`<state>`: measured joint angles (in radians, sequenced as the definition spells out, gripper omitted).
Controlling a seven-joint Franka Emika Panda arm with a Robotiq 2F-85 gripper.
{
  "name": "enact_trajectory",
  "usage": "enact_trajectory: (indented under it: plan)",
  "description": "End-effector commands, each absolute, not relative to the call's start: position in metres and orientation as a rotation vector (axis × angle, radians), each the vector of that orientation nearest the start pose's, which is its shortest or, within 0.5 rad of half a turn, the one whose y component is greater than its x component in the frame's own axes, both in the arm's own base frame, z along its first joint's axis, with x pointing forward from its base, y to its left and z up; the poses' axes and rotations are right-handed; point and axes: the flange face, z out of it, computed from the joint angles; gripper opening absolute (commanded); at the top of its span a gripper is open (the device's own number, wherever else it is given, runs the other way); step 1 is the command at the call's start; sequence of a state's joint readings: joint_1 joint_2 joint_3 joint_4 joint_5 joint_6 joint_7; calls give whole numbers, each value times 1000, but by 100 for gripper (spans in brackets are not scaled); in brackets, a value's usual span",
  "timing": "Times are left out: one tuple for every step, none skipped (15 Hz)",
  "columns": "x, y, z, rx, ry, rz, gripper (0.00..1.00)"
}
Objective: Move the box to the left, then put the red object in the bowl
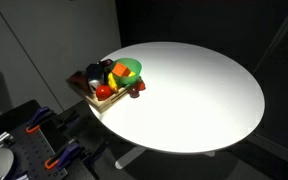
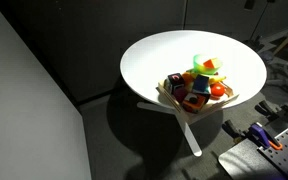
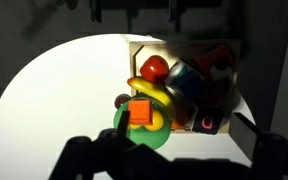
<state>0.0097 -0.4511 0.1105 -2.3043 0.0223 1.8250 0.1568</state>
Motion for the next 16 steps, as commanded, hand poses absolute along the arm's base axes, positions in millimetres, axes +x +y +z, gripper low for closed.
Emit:
enact_trajectory:
  plan:
    - [410, 56, 516, -3171, 86, 41, 100]
    - [410, 56, 517, -3171, 86, 39, 100]
    - [410, 56, 517, -3171, 86, 38, 100]
    - [410, 56, 517, -3171, 86, 38, 100]
    - [410, 56, 517, -3171, 86, 38, 100]
    - [410, 56, 517, -3171, 86, 38, 100]
    - [411, 54, 516, -3170, 90, 44, 100]
    - [412, 51, 515, -3166, 103, 44, 100]
    - [413, 48, 515, -3160, 109, 53, 100]
    - [413, 45, 514, -3157, 111, 59, 100]
    - [414, 40, 514, -3151, 118, 59, 100]
    - [414, 35, 513, -3145, 128, 67, 100]
    - [414, 30, 512, -3140, 139, 67, 100]
    - [414, 25, 510, -3136, 152, 68, 100]
    - [414, 19, 509, -3134, 166, 61, 100]
    - [413, 13, 506, -3124, 177, 64, 100]
